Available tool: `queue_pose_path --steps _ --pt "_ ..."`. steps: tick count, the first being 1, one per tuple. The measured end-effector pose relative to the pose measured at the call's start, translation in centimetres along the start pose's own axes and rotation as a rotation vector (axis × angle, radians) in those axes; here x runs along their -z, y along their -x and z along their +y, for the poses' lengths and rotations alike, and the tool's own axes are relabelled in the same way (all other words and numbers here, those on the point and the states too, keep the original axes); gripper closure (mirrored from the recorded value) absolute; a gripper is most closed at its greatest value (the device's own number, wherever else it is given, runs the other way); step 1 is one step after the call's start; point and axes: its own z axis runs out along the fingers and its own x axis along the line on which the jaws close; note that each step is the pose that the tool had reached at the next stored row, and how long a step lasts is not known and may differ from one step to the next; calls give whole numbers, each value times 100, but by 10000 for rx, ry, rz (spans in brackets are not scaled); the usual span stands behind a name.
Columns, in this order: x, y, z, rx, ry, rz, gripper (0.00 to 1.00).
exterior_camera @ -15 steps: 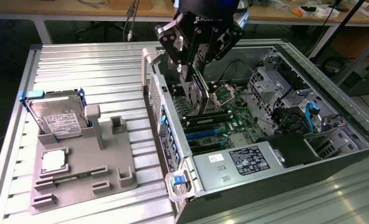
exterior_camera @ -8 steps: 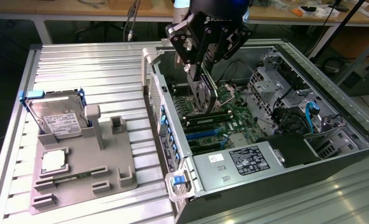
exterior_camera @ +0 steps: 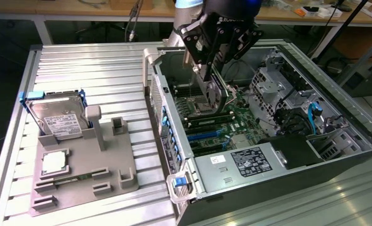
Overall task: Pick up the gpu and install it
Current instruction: 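Pick up the gpu and move the gpu toward the slot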
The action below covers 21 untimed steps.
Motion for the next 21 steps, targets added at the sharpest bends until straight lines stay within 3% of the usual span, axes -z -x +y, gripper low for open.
queue_pose_path --steps 15,21 --pt "-12 362 -18 38 4 -6 73" --pt "-12 370 -18 37 5 -7 73"
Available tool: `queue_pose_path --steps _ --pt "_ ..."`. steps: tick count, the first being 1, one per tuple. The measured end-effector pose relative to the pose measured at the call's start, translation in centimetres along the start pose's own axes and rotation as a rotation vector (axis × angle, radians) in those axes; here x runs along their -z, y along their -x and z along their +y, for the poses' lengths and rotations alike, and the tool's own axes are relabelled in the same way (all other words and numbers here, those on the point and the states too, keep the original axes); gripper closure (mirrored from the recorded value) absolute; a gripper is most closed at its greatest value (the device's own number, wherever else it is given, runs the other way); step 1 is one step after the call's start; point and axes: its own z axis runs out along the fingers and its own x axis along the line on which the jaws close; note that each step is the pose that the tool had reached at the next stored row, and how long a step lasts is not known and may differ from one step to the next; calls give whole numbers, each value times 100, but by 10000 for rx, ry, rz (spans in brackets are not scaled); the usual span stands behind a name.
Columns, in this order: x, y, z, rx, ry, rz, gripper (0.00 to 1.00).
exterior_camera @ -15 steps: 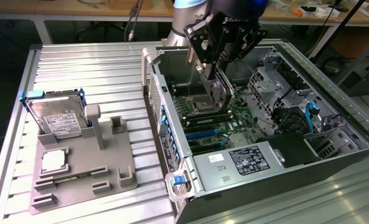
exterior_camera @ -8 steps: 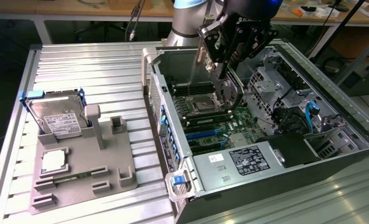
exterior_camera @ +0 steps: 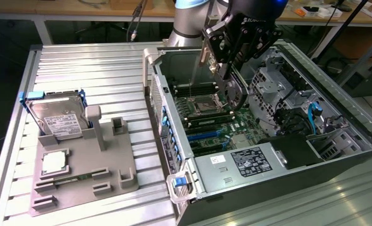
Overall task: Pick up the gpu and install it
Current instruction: 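Insert the gpu into the slot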
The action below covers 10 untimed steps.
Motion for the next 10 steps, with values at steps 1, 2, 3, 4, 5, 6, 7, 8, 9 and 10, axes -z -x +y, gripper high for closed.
queue_pose_path --steps 1,2,3,4,5,6,7,8,9,10 --pt "0 0 0 0 0 0 73" --pt "0 0 0 0 0 0 73" --pt "0 0 0 0 0 0 73" --pt "0 0 0 0 0 0 73" --pt "0 0 0 0 0 0 73" --pt "0 0 0 0 0 1 73" --pt "0 0 0 3 0 0 73" --pt "0 0 0 50 1 2 73" --pt "0 0 0 92 3 4 73" --pt "0 0 0 144 5 5 73"
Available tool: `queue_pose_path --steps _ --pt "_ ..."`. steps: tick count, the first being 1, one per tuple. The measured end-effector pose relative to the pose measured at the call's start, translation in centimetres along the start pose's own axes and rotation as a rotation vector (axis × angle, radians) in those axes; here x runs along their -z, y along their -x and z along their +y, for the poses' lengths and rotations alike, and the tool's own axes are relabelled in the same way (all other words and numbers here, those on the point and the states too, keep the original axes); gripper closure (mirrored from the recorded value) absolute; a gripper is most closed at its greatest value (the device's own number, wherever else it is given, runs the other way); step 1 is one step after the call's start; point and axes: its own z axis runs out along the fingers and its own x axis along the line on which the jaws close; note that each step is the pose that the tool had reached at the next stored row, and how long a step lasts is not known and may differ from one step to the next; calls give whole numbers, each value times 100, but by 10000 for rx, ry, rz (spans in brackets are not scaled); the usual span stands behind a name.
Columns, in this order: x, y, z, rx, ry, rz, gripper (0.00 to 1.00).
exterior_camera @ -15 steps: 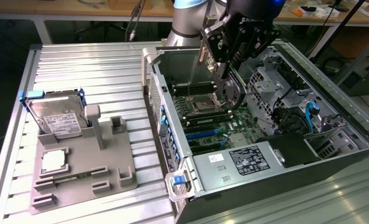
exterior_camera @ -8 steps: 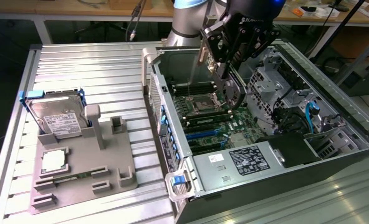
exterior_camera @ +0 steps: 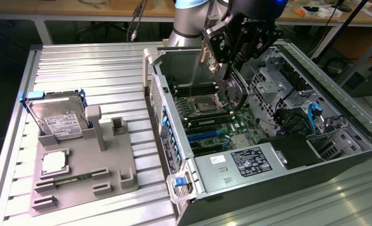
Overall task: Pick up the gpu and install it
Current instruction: 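Insert the gpu into the slot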
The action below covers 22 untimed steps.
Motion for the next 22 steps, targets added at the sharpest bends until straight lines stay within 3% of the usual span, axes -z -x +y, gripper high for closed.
queue_pose_path --steps 15,22 --pt "0 0 0 1240 41 48 73" --pt "0 0 0 2611 88 98 73"
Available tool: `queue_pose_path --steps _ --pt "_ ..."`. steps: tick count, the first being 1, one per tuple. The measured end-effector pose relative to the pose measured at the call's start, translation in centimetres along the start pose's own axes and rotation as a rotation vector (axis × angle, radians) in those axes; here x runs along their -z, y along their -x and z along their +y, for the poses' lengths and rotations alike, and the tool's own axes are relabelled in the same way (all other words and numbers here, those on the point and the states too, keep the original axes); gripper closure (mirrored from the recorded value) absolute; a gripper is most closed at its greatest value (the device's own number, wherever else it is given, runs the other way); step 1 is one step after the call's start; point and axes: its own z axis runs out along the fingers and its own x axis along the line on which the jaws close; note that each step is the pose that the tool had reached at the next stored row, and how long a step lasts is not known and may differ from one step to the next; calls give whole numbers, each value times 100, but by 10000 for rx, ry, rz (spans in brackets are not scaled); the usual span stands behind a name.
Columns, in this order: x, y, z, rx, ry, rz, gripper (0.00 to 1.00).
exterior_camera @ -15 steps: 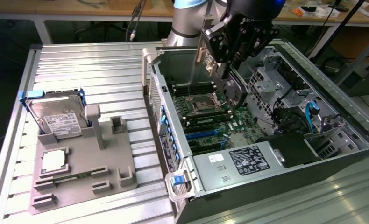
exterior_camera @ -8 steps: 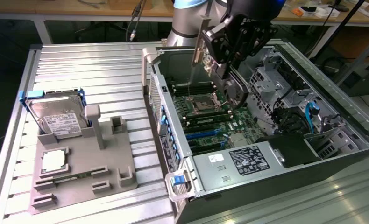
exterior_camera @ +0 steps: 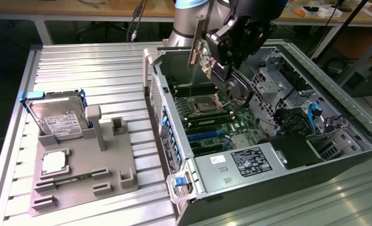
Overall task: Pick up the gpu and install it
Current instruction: 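Insert the gpu into the slot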
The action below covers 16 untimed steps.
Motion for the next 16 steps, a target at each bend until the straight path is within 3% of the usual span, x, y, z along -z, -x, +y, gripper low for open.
queue_pose_path --steps 3,16 --pt "0 0 0 650 22 25 73" --pt "0 0 0 2314 78 87 73"
